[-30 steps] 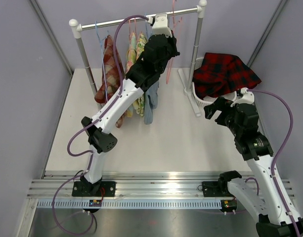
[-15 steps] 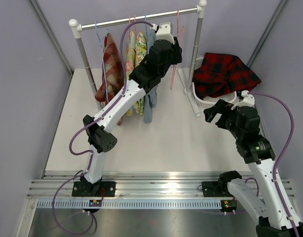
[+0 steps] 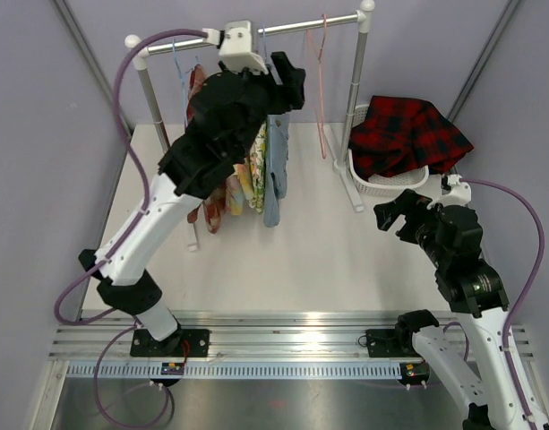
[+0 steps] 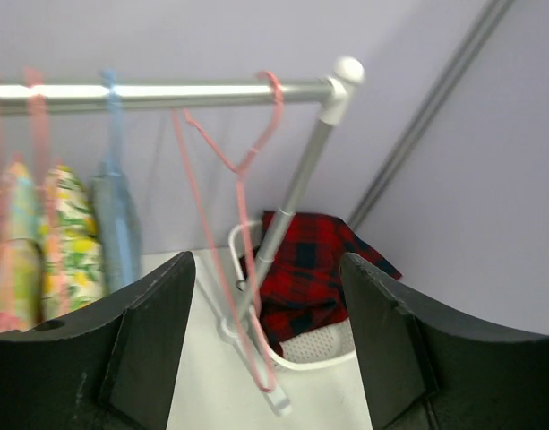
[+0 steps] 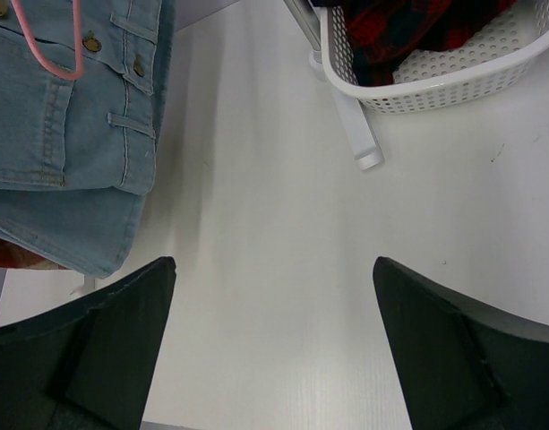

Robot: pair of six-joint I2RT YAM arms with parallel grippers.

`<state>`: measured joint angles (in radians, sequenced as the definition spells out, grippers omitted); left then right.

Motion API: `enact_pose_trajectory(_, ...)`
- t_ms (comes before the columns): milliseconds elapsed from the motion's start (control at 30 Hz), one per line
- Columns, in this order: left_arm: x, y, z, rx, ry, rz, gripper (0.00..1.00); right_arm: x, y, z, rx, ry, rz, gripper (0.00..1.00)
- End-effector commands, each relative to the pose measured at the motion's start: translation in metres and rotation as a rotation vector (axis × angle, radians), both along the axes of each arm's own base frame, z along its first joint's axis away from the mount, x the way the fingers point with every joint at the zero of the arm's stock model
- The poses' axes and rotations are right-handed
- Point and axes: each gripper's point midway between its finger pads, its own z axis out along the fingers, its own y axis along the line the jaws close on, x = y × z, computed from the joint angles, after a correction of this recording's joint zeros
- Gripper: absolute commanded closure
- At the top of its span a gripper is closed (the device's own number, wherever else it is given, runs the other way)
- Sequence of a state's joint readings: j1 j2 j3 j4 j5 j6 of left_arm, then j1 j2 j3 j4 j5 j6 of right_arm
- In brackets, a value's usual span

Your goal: Remove the skirt from the hanger

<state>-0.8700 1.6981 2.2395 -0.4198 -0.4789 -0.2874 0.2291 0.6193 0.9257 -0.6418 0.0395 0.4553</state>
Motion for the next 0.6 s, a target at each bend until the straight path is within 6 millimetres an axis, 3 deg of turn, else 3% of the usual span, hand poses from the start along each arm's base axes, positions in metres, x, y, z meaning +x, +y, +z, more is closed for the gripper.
enact_pose_trajectory(0,0.007,0.034,-0.008,0.058,0.007,0.137,0.31,-0.007,0.004,0.015,0.026,-0.027,0.018,0.01)
enact_pose_trajectory(300,0.030,0.041,-0.057,0.156,0.127,0.196,0.36,-0.020,-0.002,0.010,0.001,-0.015,0.013,0.01)
enact_pose_trajectory(567,0.047,0.043,-0.084,0.181,0.186,0.232,0.38,-0.029,-0.005,0.009,-0.001,-0.012,0.011,0.01)
